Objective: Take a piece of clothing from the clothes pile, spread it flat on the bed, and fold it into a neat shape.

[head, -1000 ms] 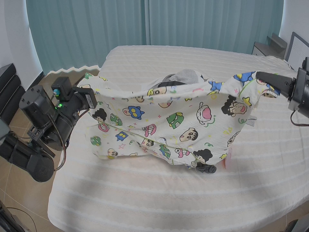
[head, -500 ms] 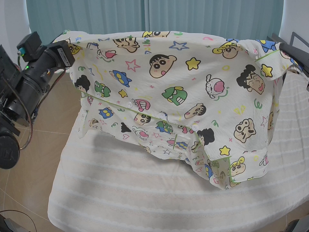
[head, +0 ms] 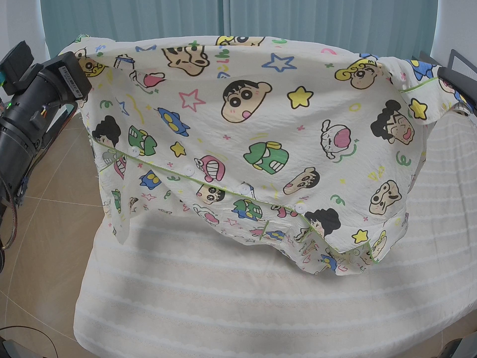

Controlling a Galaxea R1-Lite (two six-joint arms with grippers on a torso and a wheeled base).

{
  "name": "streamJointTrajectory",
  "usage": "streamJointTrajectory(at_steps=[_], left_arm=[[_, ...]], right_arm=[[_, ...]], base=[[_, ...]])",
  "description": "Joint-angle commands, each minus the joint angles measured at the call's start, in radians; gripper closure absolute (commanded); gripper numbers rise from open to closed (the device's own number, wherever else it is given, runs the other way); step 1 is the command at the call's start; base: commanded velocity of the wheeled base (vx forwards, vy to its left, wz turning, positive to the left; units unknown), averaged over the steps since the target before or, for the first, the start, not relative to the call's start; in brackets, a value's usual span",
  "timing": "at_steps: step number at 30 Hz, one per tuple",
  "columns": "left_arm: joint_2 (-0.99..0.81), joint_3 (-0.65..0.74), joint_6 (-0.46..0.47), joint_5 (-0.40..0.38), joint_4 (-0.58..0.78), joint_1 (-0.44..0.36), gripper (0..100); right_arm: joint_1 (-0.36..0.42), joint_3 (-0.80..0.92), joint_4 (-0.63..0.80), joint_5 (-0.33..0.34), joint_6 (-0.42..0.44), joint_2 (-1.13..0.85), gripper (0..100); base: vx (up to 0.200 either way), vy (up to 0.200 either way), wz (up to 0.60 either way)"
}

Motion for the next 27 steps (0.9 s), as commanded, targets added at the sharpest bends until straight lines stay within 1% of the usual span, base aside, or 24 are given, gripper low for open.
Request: streamJointTrajectory(at_steps=[1, 23, 24, 27], left_arm=[[-0.016, 0.040, 0.000, 0.000, -0.002, -0.003, 100], [-0.033, 0.057, -0.001, 0.002, -0.003, -0.003, 100], [-0.035, 0.056, -0.001, 0.002, -0.003, -0.003, 100], [-0.042, 0.057, -0.001, -0.001, -0.003, -0.003, 100]], right_arm=[[0.000, 0.006, -0.001, 0.000, 0.000, -0.004, 100], [0.000, -0.003, -0.003, 0.003, 0.000, -0.020, 100], [0.002, -0.006, -0.003, 0.017, 0.000, -0.027, 100], [0.000, -0.011, -0.001, 0.028, 0.000, -0.043, 100]], base=[[-0.200, 0.000, 0.00], [-0.200, 0.000, 0.00], [0.000, 0.000, 0.00], [0.000, 0.000, 0.00]])
